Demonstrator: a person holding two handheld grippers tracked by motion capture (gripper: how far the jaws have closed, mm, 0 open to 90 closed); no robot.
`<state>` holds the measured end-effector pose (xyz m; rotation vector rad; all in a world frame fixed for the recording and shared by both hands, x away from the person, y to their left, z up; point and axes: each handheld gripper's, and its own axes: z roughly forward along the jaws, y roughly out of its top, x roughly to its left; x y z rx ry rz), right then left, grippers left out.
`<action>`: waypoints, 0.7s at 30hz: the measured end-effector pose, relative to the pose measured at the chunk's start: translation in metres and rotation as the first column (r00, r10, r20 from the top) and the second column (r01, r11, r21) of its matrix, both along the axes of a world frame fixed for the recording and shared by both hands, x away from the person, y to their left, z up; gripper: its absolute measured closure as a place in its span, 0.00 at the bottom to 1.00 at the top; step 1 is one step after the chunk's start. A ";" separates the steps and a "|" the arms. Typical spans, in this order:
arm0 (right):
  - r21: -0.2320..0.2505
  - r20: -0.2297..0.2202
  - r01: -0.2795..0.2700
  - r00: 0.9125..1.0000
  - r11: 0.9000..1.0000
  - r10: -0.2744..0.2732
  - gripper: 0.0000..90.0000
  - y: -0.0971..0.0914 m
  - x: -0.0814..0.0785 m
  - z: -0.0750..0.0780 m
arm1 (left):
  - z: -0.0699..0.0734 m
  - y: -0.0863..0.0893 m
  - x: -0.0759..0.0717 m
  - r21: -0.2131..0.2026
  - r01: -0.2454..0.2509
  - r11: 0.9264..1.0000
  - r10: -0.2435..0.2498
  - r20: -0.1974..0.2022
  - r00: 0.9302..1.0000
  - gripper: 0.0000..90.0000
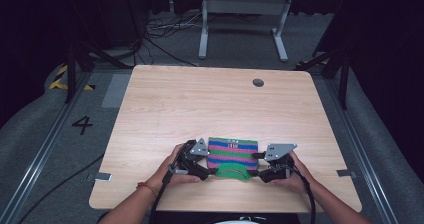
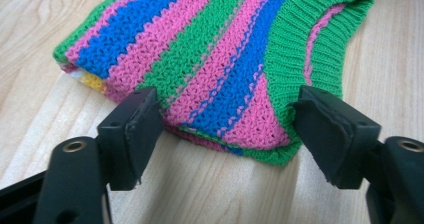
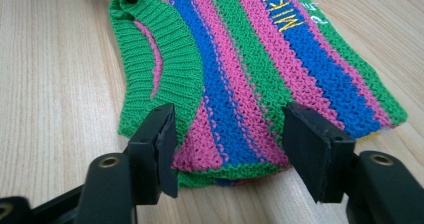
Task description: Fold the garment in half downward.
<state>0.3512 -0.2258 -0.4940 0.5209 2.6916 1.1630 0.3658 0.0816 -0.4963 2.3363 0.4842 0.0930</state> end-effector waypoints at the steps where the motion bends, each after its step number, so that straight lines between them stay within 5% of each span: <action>1: -0.001 -0.002 0.005 1.000 1.000 -0.005 0.40 0.000 0.000 0.001 | 0.002 -0.001 -0.001 0.010 -0.005 1.000 0.005 0.011 1.000 0.29; 6: -0.025 0.016 0.019 1.000 1.000 -0.019 0.33 -0.001 0.000 0.007 | 0.008 -0.002 -0.003 0.023 -0.011 1.000 0.010 0.043 0.999 0.28; 10: -0.046 0.041 0.028 0.999 0.999 -0.026 0.30 -0.003 -0.001 0.012 | 0.016 -0.001 -0.006 0.081 -0.017 0.997 0.009 0.098 0.995 0.26; 21: -0.093 0.115 0.090 0.990 0.992 -0.079 0.26 -0.021 -0.007 0.030 | 0.042 0.029 -0.015 0.170 -0.047 0.984 0.015 0.185 0.983 0.24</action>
